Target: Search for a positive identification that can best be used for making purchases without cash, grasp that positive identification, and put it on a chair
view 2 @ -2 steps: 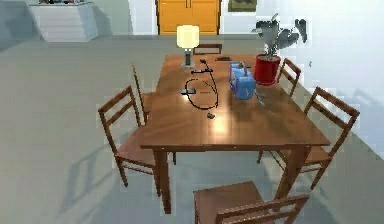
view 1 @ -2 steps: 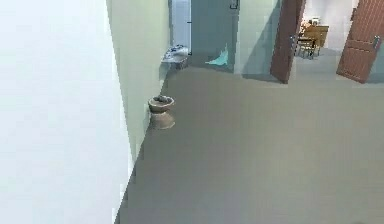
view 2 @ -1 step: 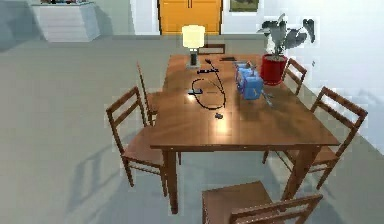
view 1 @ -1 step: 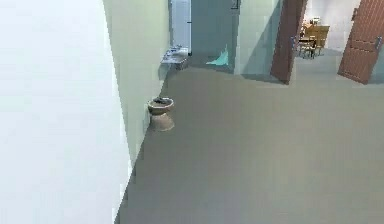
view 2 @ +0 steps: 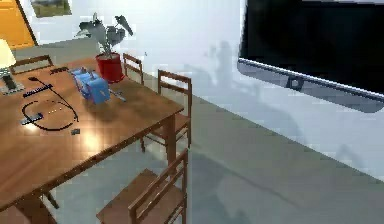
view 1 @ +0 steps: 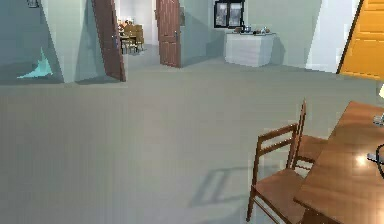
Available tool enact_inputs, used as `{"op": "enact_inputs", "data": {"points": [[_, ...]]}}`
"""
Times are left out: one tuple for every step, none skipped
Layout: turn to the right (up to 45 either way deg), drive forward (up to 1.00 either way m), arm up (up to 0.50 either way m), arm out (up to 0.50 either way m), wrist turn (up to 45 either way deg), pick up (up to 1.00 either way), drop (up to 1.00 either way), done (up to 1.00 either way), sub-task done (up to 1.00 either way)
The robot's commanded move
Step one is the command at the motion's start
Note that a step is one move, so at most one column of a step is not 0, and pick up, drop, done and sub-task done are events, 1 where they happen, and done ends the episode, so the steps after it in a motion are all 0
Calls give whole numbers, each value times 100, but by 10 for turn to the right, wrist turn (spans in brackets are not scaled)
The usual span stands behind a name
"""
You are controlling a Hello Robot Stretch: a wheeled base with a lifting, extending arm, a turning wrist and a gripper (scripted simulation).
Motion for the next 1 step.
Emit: {"op": "enact_inputs", "data": {"points": [[0,100,0,0,0,0,0,0,0]]}}
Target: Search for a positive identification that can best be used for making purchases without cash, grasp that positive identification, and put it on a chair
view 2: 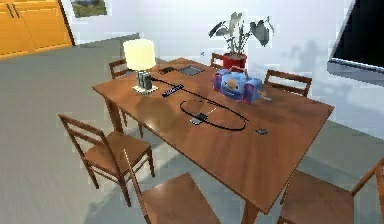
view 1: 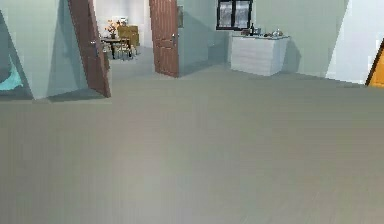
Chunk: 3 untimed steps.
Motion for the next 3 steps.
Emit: {"op": "enact_inputs", "data": {"points": [[0,20,0,0,0,0,0,0,0],[210,0,0,0,0,0,0,0,0],[0,100,0,0,0,0,0,0,0]]}}
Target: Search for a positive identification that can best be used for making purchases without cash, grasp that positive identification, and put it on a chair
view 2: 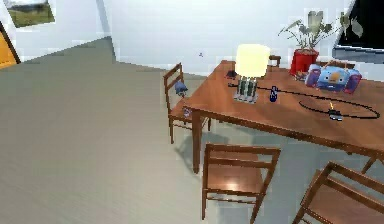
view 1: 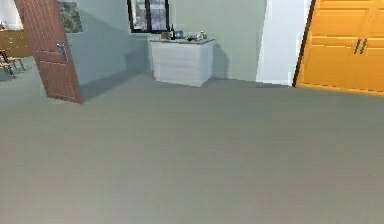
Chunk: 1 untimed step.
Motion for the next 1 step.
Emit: {"op": "enact_inputs", "data": {"points": [[0,100,0,0,0,0,0,0,0]]}}
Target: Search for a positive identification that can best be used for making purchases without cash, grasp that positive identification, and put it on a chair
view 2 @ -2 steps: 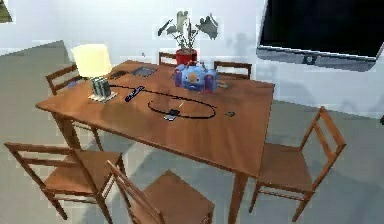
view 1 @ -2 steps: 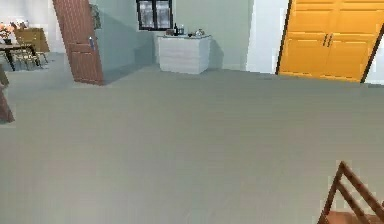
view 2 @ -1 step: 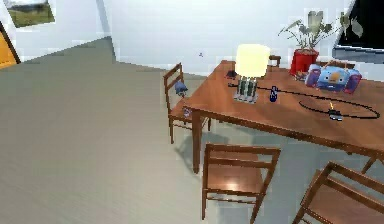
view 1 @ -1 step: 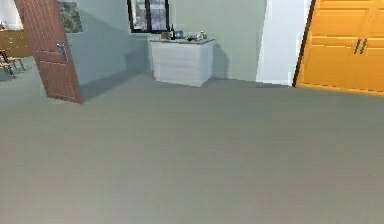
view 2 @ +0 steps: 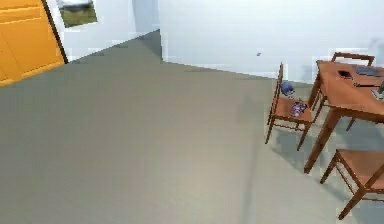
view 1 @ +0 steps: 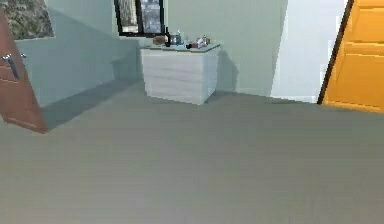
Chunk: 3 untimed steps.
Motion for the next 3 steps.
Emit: {"op": "enact_inputs", "data": {"points": [[0,100,0,0,0,0,0,0,0],[0,100,0,0,0,0,0,0,0],[30,0,0,0,0,0,0,0,0]]}}
